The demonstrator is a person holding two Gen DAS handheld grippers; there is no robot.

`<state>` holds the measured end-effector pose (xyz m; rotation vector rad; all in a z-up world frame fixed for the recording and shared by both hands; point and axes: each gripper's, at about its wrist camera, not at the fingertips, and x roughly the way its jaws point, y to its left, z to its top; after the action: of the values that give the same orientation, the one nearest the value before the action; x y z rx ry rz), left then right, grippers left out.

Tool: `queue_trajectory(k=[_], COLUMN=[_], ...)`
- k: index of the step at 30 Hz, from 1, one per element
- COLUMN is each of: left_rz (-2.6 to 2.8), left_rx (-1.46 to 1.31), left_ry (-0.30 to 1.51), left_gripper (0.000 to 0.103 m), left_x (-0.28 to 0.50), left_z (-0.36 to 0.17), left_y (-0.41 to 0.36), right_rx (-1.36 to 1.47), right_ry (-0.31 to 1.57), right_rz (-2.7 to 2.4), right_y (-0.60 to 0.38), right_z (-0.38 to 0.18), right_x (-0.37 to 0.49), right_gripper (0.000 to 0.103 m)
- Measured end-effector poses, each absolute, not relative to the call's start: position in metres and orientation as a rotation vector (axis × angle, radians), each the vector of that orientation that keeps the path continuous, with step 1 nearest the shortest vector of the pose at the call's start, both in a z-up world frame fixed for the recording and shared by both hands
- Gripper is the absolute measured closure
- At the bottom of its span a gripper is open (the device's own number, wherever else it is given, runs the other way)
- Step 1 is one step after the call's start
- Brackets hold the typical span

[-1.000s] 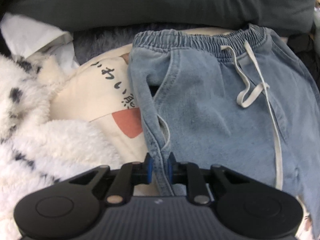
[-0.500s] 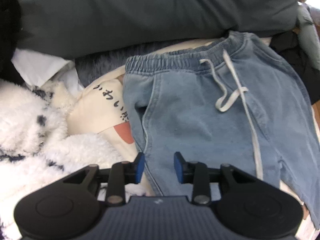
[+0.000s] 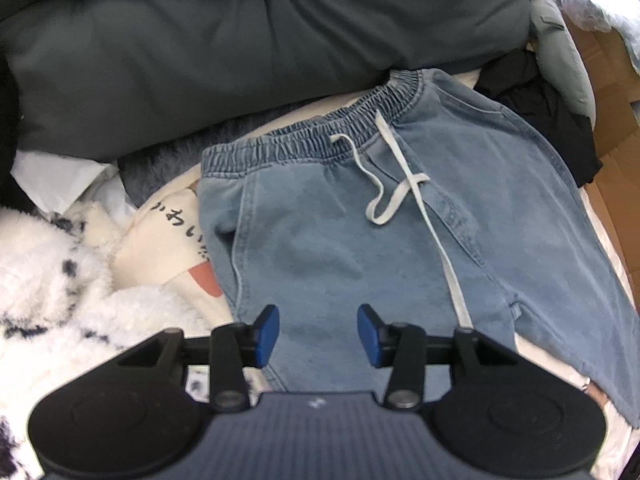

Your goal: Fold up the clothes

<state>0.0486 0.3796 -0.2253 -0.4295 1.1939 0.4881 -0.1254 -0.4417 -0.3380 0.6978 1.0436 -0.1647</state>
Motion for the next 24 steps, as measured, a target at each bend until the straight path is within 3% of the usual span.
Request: queue_trajectory(k=[24], left_rz=[0.508], left_rx=[-0.486], left_ry=[1.278], left_gripper=[0.053], left_x=[0.014], left_z=[-0.276], left_y=[0.358], right_rx=[0.521], right_ry=[1.128], right_rz=[-0.226], right_y=[-0.403], right_z=[-0.38], right_x=[-0.119], right_gripper=[0.07])
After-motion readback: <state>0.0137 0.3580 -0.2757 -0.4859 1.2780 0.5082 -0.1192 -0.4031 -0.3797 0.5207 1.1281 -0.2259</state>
